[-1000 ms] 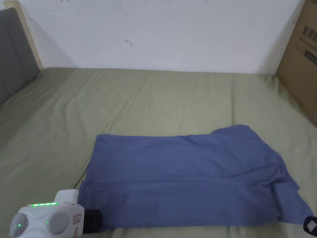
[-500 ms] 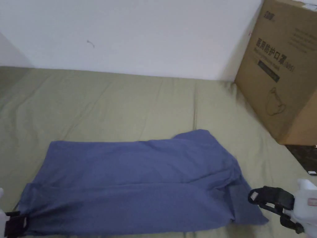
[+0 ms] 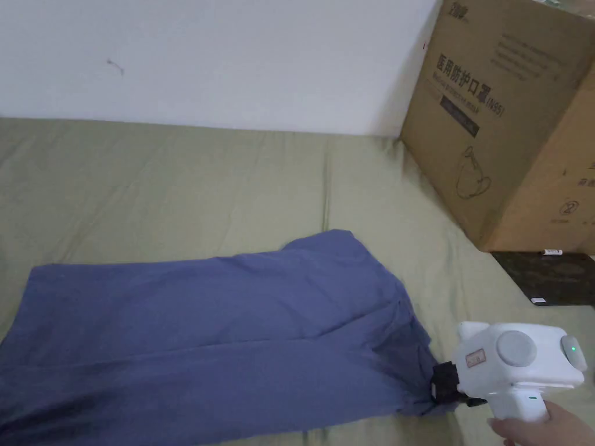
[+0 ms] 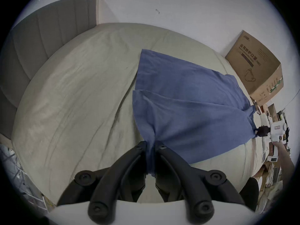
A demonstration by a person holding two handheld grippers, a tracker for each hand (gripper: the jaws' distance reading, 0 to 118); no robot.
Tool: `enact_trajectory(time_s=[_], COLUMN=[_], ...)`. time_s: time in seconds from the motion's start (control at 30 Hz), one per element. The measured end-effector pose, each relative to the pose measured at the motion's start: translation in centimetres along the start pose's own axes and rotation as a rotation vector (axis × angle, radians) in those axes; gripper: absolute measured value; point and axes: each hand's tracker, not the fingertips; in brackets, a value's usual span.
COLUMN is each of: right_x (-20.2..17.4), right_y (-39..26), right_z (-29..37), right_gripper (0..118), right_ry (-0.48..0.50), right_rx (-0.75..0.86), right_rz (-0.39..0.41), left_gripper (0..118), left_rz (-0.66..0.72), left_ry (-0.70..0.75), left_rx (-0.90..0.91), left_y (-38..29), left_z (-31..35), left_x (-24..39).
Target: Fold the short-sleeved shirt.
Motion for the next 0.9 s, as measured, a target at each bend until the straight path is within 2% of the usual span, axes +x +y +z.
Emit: enact_trajectory(time_s=[0.03,0.07,0.1,0.2,0.33,0.5,0.63,0.7,0.83,0.9], right_x=[-0.2,-0.5,-0.9,0.5,3.4,4.6,4.1,2.3,2.3,1.8], right_y=[-0.1,-0.3,-0.5,-1.0,-3.0,-9.0,-14.5,-16.9,-18.9,-19.2], right_z=[0.3,0.8,1.2,2.9,5.7,9.9,10.9,11.0,9.6,9.8], right_gripper=[4,4,4,4,4,4,4,4,4,7], right_ry=[0.09,0.104,0.069,0.077,0.163,0.176,0.173,0.142,0.154,0.136], right_rx=[0.002,-0.003,-0.003,0.023,0.022,0.021,-0.031,-0.047,-0.049,-0.034], right_rz=[-0.032,-0.057,-0.046,-0.043,-0.145,-0.169,-0.155,-0.138,-0.199,-0.196], left_gripper=[9,9,9,9,9,9,9,9,9,13], left_rz=[0.001,0.001,-0.001,0.0,-0.025,-0.042,-0.088,-0.086,-0.051,-0.046], left_ry=[0.0,0.002,0.003,-0.011,-0.034,-0.092,-0.079,-0.095,-0.12,-0.122], left_rx=[0.0,0.001,0.002,0.008,0.0,-0.061,-0.122,-0.168,-0.198,-0.181], left_y=[0.0,0.0,0.1,0.5,1.3,-0.6,-4.1,-6.0,-8.1,-8.3], left_z=[0.1,0.2,0.2,1.1,2.7,5.7,7.0,6.9,5.6,5.5], left_x=[0.1,0.1,-0.1,-0.4,-1.2,-2.3,-3.0,-3.5,-4.7,-5.0])
